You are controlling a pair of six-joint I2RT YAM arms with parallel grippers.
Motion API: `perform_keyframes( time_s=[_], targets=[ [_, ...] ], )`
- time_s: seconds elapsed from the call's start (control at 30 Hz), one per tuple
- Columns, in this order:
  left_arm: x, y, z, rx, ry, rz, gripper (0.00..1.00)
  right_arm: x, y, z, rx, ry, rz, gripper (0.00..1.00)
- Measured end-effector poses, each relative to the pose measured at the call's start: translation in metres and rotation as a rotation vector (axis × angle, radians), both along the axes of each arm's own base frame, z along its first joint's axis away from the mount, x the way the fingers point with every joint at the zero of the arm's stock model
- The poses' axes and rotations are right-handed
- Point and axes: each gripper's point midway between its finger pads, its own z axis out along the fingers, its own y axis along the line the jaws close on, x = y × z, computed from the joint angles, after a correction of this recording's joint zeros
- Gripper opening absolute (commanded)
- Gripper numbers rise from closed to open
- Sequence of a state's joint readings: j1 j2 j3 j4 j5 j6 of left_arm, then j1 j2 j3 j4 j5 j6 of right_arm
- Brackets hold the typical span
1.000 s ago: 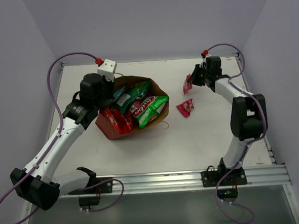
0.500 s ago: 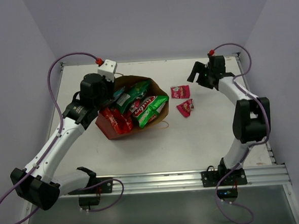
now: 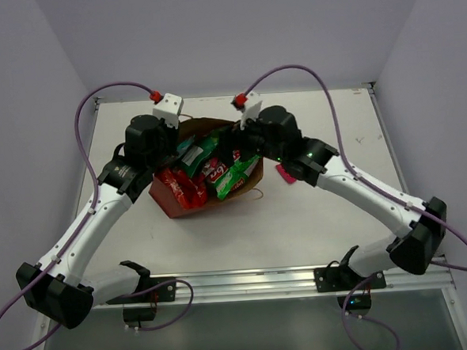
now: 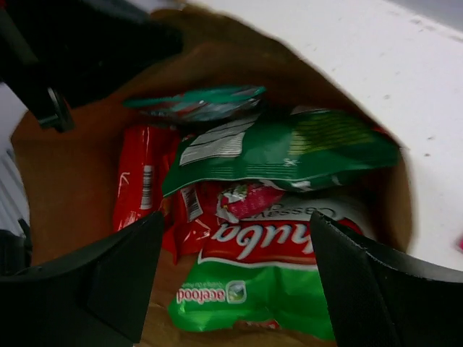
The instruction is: Take the snacks out of the paper bag
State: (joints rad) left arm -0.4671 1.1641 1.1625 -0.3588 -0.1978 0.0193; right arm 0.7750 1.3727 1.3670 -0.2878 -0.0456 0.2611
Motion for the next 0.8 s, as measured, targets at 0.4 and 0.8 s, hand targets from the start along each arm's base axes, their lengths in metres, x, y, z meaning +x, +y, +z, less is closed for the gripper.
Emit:
perform_keyframes(
  time_s=[0.4, 0.8],
  targets=[
    [-0.006, 0.002, 0.004, -0.004, -0.002, -0.005, 0.0, -0.014, 0.076, -0.146, -0.389, 0.048, 0.192, 0.76],
    [-0.007, 0.001, 0.002, -0.003, 0.004, -0.01, 0.0, 0.004, 0.077, -0.144, -0.386, 0.0, 0.121, 0.75]
  ],
)
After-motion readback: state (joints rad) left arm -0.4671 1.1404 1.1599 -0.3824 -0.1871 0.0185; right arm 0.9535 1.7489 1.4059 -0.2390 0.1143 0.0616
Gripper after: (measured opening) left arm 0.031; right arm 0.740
